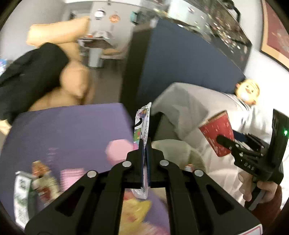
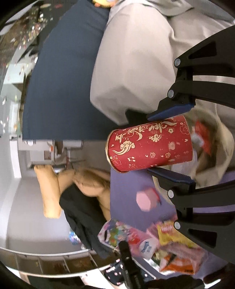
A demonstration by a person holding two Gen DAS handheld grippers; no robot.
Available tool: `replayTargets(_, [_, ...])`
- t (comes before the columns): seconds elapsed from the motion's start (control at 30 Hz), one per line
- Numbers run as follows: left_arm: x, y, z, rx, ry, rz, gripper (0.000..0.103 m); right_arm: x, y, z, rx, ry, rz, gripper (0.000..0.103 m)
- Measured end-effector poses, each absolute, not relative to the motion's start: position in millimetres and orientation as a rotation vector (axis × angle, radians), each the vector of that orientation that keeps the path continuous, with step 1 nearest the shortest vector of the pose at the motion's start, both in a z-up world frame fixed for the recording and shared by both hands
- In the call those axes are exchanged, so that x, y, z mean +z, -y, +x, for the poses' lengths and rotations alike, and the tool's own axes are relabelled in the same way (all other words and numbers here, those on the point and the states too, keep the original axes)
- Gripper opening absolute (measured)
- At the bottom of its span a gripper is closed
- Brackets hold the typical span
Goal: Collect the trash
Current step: 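Carry the pink wrapper into the trash bag with the left tool while the right carries the cup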
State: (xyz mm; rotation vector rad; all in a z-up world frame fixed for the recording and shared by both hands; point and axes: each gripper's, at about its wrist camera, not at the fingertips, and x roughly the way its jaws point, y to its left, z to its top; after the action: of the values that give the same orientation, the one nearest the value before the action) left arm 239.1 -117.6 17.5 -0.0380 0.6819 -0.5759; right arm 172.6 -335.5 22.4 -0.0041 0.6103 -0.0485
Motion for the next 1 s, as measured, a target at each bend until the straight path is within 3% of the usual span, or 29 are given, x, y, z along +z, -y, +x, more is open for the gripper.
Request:
replayTargets(0.27, [-20.5,195.6,271.1,-0.703,-0.796,0.009,0.002,9.5,384.4,186.4,-0.132,-0.649,0.059,0.050])
replayTargets(0.7, [-70.2,217.2,278.4,-0.767,-0.974,-0.027,0.003,-14.3,390.0,192.1,-0.124,-0.676,0.090,0.050])
replayTargets(0.77, [-72.2,219.0,280.5,-0.772,-0.983,-0.036,0.006,-15.2,389.9,193.4,-0.122,-0.681,0.085,0.050])
replayTargets(0.83, [-70.2,217.0,282.4,-0.774,-0.993,-0.063,0.020,-15.0,387.6,192.9,-0.124,-0.685,0.083,0.050])
replayTargets(1.0, [-48.8,200.4,277.9,-0.757,-0.933,-0.090,0.029,-14.8,376.7,193.1,-0.098,-0.690,0.086,0.050])
